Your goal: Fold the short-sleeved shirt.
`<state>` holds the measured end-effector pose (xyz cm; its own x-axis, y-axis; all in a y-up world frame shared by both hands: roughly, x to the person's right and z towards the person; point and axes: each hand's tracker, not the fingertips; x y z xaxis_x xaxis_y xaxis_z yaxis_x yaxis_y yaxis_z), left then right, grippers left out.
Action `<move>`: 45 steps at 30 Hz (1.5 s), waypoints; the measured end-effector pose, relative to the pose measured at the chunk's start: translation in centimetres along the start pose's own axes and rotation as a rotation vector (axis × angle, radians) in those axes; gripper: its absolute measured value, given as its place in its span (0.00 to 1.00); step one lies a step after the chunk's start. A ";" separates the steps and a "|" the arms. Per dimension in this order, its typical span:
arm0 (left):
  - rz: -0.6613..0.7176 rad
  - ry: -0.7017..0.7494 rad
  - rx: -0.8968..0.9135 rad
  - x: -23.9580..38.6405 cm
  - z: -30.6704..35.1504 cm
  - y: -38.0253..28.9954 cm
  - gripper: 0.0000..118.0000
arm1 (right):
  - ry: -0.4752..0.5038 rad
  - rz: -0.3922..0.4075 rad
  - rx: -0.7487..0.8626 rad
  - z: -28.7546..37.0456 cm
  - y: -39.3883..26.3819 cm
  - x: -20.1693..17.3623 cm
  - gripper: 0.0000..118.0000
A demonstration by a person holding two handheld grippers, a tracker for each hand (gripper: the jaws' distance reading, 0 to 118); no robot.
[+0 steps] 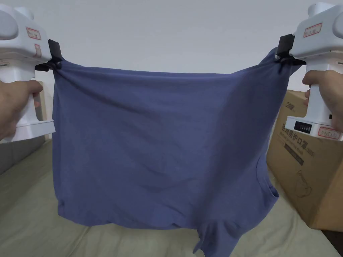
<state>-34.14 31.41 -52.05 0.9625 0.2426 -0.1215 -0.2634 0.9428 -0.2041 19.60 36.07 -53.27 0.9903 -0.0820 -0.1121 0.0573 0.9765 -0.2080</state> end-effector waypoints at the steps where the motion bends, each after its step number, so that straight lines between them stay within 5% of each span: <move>1: -0.002 0.006 0.001 0.1 -0.5 0.1 0.04 | -0.005 0.003 -0.001 -0.5 0.1 0.0 0.07; 14: -0.021 0.036 -0.017 1.8 -2.7 -0.9 0.04 | -0.023 0.005 0.003 -6.0 0.7 0.1 0.07; 23: -0.006 0.012 -0.101 -0.3 -3.9 -7.4 0.04 | 0.001 0.032 -0.043 -7.2 -4.4 0.1 0.07; 31: 0.021 -0.034 -0.198 -4.3 -1.2 -19.0 0.04 | 0.127 0.027 -0.156 -1.3 -17.7 1.4 0.07; 36: -0.016 -0.048 -0.253 -7.4 2.9 -28.6 0.04 | 0.179 -0.052 -0.246 4.6 -29.0 2.3 0.07; 40: 0.000 -0.042 -0.371 -9.5 7.2 -36.3 0.04 | 0.156 0.046 -0.386 9.6 -38.2 2.3 0.07; 45: 0.003 -0.009 -0.528 -11.9 10.9 -43.8 0.04 | 0.175 -0.063 -0.607 13.7 -48.1 3.7 0.07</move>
<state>-33.35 -10.32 -31.06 0.9615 0.2495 -0.1155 -0.2614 0.6993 -0.6653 22.21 -8.44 -30.40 0.9491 -0.2170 -0.2281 -0.0180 0.6858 -0.7275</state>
